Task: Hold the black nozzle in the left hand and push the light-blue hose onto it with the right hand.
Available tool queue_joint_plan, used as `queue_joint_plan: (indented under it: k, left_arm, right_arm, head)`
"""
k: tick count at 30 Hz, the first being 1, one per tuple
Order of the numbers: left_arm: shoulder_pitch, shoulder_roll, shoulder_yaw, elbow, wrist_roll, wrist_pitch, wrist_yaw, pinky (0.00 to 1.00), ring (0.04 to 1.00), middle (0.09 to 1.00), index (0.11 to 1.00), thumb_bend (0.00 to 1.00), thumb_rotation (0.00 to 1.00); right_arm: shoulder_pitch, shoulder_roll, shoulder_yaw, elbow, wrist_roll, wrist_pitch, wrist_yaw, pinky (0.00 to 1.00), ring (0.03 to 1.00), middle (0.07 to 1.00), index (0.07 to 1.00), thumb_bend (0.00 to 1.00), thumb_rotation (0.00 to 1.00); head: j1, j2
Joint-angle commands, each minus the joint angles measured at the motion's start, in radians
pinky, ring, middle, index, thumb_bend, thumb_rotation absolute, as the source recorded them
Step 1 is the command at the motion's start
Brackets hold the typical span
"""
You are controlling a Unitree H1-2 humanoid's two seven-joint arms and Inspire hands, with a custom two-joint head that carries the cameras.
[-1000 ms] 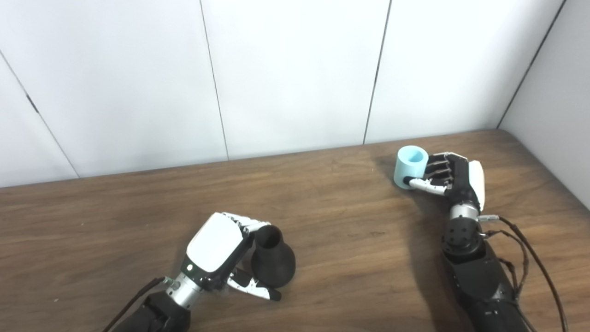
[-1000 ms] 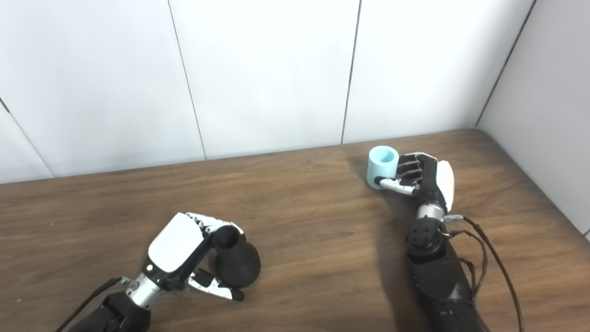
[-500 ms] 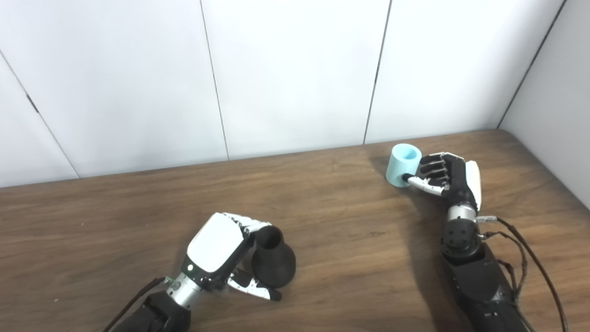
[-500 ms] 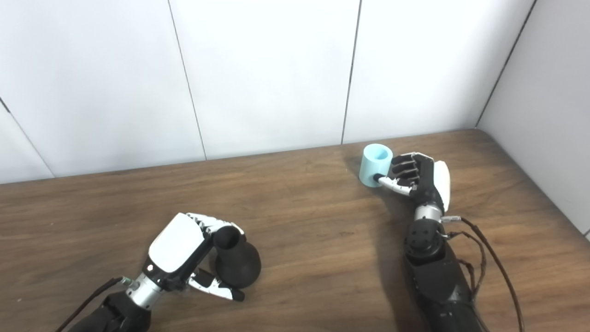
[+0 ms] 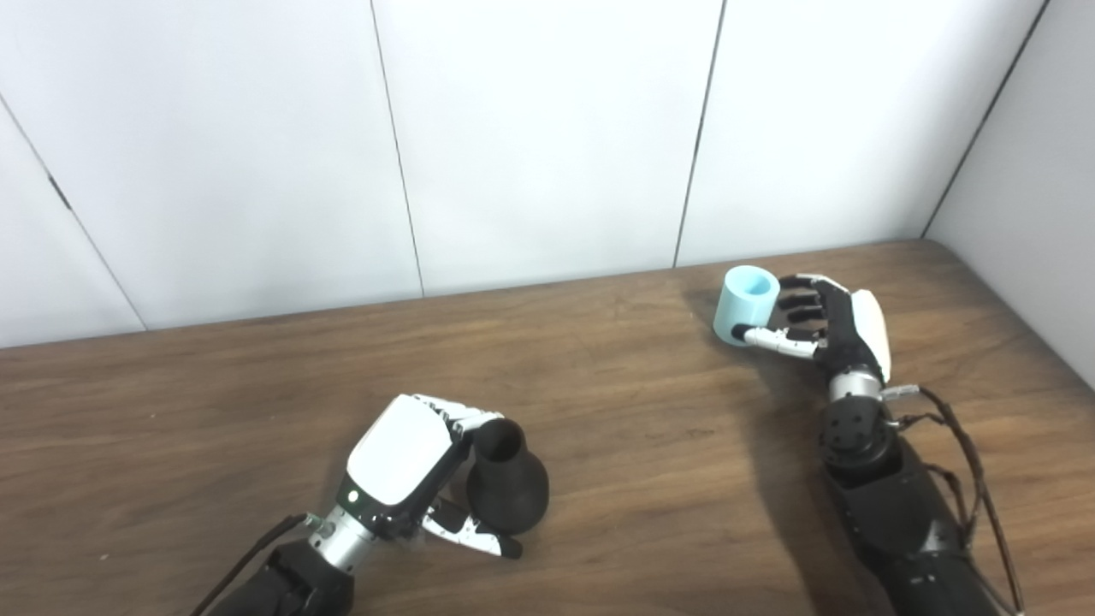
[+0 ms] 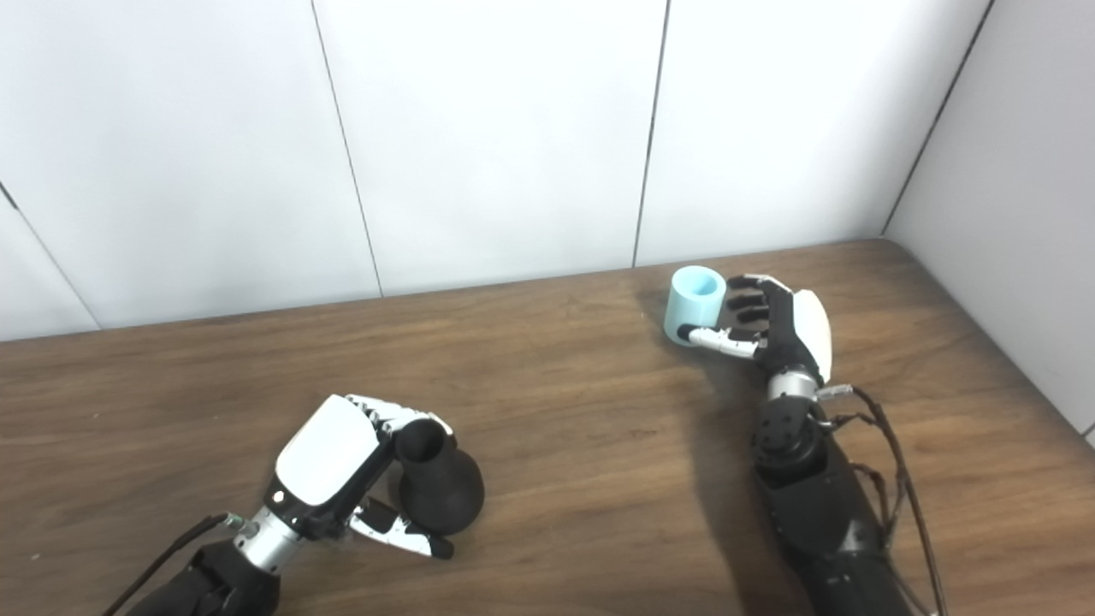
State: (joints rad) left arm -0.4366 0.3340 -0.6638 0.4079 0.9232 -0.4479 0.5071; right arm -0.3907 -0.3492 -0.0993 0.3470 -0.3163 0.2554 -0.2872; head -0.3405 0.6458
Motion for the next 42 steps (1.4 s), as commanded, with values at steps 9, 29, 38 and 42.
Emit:
queue_joint_plan:
  k: [9,29,38,42]
  left_arm:
    - [0.233,-0.014,-0.09,0.175,-0.009,-0.021,0.043,0.27,0.338,0.42,0.527,0.52,0.0]
    - [0.237,-0.019,-0.088,0.176,0.005,-0.022,0.055,0.26,0.324,0.416,0.526,0.52,0.0]
    - [0.241,-0.02,-0.086,0.166,0.007,-0.022,0.057,0.25,0.318,0.411,0.525,0.51,0.0]
    - [0.24,-0.019,-0.088,0.168,0.008,-0.022,0.053,0.26,0.331,0.416,0.527,0.52,0.0]
  right_arm:
    - [-0.042,-0.004,0.014,-0.035,0.056,-0.016,0.086,0.72,0.801,0.838,0.891,1.0,0.34]
    - [-0.077,0.034,0.047,-0.01,0.066,-0.038,0.084,0.7,0.765,0.793,0.812,0.98,0.32]
    - [-0.087,0.061,0.035,0.005,0.091,-0.05,0.075,0.7,0.766,0.792,0.815,0.97,0.26]
    - [-0.09,0.063,0.039,0.012,0.078,-0.061,0.059,0.69,0.754,0.777,0.807,0.96,0.27]
  head:
    - [-0.001,-0.001]
    - [0.005,0.005]
    - [0.006,0.006]
    - [0.006,0.006]
